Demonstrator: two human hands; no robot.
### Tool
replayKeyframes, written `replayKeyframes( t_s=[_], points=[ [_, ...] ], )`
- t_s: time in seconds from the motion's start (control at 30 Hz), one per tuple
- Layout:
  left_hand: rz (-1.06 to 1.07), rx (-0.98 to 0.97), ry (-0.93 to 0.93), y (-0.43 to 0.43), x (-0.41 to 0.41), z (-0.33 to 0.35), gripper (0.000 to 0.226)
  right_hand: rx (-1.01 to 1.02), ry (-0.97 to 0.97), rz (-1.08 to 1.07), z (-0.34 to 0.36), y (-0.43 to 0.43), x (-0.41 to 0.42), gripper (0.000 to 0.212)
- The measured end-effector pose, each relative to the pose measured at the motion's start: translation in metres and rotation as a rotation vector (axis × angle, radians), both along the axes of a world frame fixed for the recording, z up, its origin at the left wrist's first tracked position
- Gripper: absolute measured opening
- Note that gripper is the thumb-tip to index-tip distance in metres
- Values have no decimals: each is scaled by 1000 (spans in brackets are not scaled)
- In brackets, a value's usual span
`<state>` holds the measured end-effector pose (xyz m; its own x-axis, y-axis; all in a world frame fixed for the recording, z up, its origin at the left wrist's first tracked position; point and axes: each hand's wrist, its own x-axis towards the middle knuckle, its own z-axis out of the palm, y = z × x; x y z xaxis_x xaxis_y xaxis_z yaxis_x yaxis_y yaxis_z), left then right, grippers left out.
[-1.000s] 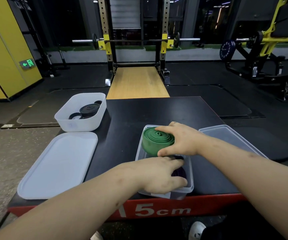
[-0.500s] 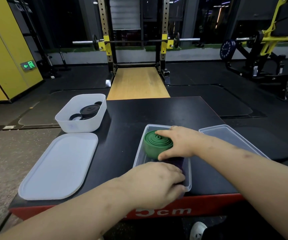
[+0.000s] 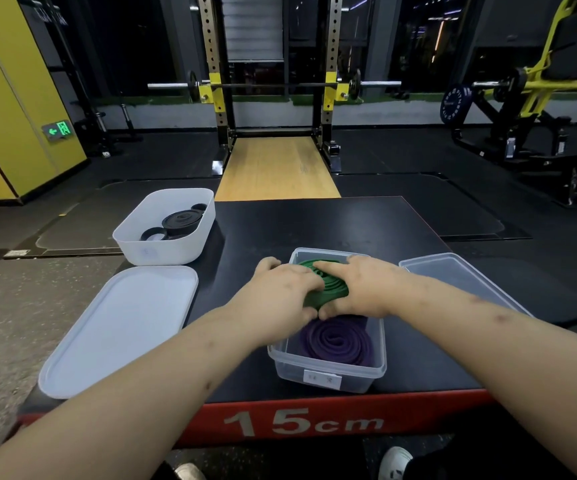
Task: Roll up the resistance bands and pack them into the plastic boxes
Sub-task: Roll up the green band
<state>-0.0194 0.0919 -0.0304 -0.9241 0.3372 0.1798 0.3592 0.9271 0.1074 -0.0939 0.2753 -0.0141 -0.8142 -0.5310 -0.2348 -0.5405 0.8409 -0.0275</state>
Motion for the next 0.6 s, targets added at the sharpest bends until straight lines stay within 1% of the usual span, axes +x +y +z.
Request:
replayKeyframes(
  t_s=[0.07, 0.13, 0.17, 0.2, 0.23, 0.3, 0.33, 0.47, 0.53, 0.6],
  points=[
    [-10, -32, -5, 3, -9, 1, 25, 6, -34, 25, 6, 4, 2, 102],
    [-13, -38, 4, 4, -16, 2, 16, 20, -59, 29, 13, 7, 4, 104],
    [-15, -32, -3, 4, -19, 2, 14, 29, -62, 20, 16, 8, 7, 105],
    [-19, -28, -13, 4, -21, 2, 16, 33, -50, 8, 18, 8, 12, 102],
    [-30, -33, -27, 3, -22, 2, 20, 25, -18, -5, 17, 8, 17, 90],
    [-43, -40, -61, 4, -22, 2, 31, -6, 88, -37, 9, 7, 29, 55],
    [-36, -37, -88, 5, -22, 2, 34, -7, 116, -68, 5, 7, 35, 45],
    [-5, -45, -110, 8, -22, 1, 34, -13, 122, -111, 1, 13, 50, 33],
    [16, -37, -127, 8, -22, 3, 34, -26, 115, -87, 1, 19, 53, 32],
    [42, -41, -146, 9, -20, 4, 41, -19, 134, -53, -1, 24, 56, 34]
  ],
)
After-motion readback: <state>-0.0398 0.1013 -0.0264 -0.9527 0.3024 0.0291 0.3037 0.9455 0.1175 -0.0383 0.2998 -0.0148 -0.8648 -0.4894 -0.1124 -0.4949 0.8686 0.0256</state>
